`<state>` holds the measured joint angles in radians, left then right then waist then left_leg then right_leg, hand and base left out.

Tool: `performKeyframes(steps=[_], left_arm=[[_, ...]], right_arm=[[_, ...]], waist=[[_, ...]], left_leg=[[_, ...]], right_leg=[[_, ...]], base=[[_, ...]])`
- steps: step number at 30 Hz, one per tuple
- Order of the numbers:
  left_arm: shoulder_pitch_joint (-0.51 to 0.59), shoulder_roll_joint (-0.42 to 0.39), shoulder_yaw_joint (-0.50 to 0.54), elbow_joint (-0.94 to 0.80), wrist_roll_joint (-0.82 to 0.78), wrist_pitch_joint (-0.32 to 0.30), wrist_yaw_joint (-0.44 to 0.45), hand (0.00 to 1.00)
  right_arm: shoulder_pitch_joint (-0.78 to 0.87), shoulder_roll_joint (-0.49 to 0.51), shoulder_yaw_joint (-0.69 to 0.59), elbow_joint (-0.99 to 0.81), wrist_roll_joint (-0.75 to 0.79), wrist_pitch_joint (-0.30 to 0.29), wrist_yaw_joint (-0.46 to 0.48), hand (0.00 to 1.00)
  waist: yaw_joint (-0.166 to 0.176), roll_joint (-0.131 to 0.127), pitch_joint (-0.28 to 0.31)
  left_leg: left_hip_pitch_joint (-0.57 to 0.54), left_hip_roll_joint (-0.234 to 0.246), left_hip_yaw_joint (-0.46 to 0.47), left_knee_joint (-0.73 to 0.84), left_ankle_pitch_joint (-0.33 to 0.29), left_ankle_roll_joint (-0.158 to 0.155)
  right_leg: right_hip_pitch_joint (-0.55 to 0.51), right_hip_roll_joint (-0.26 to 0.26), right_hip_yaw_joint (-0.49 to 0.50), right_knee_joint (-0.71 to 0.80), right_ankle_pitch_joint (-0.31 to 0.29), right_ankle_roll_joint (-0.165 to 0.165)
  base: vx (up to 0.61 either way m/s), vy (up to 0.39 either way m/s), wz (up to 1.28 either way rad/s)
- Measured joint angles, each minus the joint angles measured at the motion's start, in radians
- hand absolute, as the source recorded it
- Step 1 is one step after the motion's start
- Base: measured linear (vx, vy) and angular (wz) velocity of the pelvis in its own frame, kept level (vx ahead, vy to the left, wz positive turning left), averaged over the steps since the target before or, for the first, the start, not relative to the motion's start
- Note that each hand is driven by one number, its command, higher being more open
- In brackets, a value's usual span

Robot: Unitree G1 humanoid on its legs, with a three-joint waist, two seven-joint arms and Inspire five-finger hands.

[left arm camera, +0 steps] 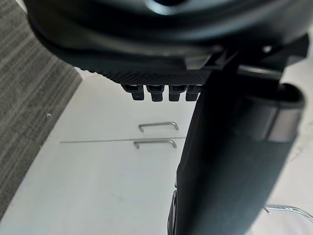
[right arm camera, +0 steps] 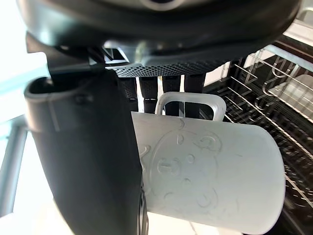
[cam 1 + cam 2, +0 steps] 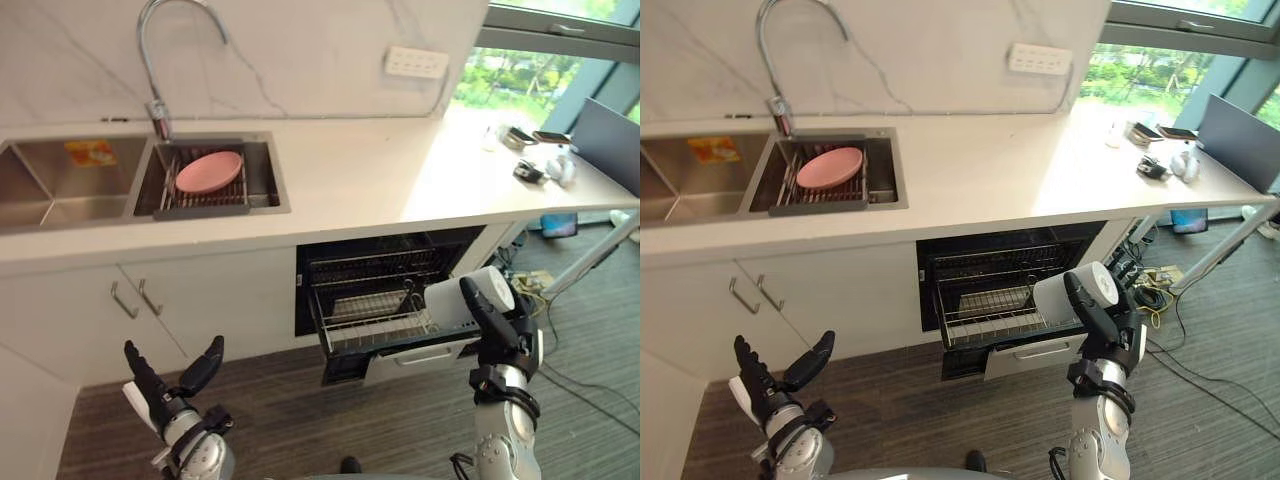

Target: Walk over to the sink, pick up the cup, carry it to the dishwasher, place the cup inside the dishwasher, then close the dishwasher door

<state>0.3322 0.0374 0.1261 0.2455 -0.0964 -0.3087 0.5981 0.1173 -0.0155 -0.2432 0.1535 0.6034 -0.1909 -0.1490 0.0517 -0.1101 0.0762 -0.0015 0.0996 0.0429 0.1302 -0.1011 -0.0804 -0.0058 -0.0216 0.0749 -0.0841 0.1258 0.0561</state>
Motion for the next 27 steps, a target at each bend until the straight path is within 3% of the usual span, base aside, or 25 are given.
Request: performKeyframes(steps=[3, 7, 12, 20, 27], left_arm=[[-0.043, 0.06, 0.006, 0.005, 0.02, 0.023, -0.053, 1.0], [-0.109, 0.081, 0.003, 0.005, 0.041, 0.044, -0.095, 1.0], [-0.164, 0.131, 0.003, 0.007, 0.042, 0.049, -0.149, 1.0], [-0.198, 0.153, -0.014, 0.007, 0.038, 0.05, -0.193, 1.0], [-0.247, 0.153, -0.053, 0.018, 0.029, 0.054, -0.22, 1.0]], right_arm=[[-0.188, -0.069, 0.022, 0.136, -0.001, -0.001, -0.066, 0.0], [-0.411, -0.172, 0.04, 0.294, 0.0, 0.004, -0.128, 0.0], [-0.62, -0.285, 0.091, 0.497, 0.027, 0.033, -0.14, 0.0], [-0.708, -0.328, 0.102, 0.673, 0.055, 0.082, -0.119, 0.0], [-0.739, -0.358, 0.092, 0.742, 0.055, 0.131, -0.123, 0.0]], waist=[[0.018, -0.034, 0.077], [0.063, -0.034, 0.174], [0.109, -0.03, 0.254], [0.129, -0.007, 0.324], [0.129, 0.01, 0.351]], left_leg=[[-0.138, 0.006, -0.075, 0.123, -0.024, -0.009], [-0.25, 0.008, -0.137, 0.222, -0.042, -0.013], [-0.333, -0.004, -0.202, 0.274, -0.046, -0.013], [-0.372, -0.019, -0.249, 0.28, -0.041, -0.011], [-0.393, -0.014, -0.275, 0.202, 0.009, -0.019]], right_leg=[[-0.053, 0.007, -0.07, 0.006, 0.004, -0.004], [-0.096, 0.018, -0.123, 0.012, 0.021, -0.01], [-0.125, 0.021, -0.182, 0.012, 0.032, -0.013], [-0.138, 0.016, -0.228, 0.011, 0.037, -0.011], [-0.185, 0.019, -0.258, 0.01, 0.051, -0.022]], base=[[-0.14, -0.022, 0.57], [-0.1, 0.031, 0.39], [-0.03, 0.051, 0.34], [-0.01, 0.028, 0.17], [-0.02, -0.034, 0.1]])
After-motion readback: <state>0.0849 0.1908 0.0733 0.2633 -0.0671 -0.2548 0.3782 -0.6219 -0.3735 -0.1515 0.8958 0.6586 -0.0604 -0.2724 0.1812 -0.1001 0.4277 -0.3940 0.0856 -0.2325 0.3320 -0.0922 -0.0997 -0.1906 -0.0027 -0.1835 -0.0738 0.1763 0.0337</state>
